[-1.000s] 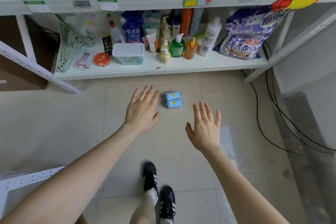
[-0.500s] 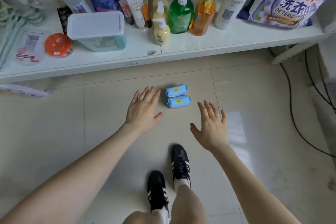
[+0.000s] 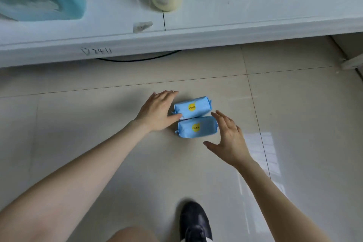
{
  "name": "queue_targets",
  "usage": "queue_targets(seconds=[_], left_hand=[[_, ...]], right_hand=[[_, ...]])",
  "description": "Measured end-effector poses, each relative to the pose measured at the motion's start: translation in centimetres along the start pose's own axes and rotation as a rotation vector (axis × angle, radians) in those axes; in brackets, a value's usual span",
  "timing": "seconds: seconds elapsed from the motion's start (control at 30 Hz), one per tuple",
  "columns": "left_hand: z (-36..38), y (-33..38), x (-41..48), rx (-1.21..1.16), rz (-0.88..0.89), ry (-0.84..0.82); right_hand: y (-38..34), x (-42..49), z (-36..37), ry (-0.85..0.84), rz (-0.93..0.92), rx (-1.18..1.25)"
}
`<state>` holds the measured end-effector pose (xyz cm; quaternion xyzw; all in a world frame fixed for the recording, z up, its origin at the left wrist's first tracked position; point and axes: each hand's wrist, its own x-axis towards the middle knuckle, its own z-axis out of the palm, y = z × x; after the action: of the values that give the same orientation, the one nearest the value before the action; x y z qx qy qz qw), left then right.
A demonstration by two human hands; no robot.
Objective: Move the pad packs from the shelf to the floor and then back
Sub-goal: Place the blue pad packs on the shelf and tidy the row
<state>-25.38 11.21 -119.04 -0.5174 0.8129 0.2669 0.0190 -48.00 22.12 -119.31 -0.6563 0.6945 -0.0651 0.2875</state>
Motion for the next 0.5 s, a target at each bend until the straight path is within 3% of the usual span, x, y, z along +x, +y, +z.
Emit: queue_targets(seconds=[0.3, 0.5], left_hand=[[4.2, -2.9, 3.1, -0.04, 0.117, -0.036], [4.2, -3.2, 4.7, -0.157, 0.088, -0.018]], right_hand=[[2.8, 2.1, 4.3, 0.091, -0.083, 0.138], [3.1, 2.4, 5.1, 0.132, -0.071, 0.289]])
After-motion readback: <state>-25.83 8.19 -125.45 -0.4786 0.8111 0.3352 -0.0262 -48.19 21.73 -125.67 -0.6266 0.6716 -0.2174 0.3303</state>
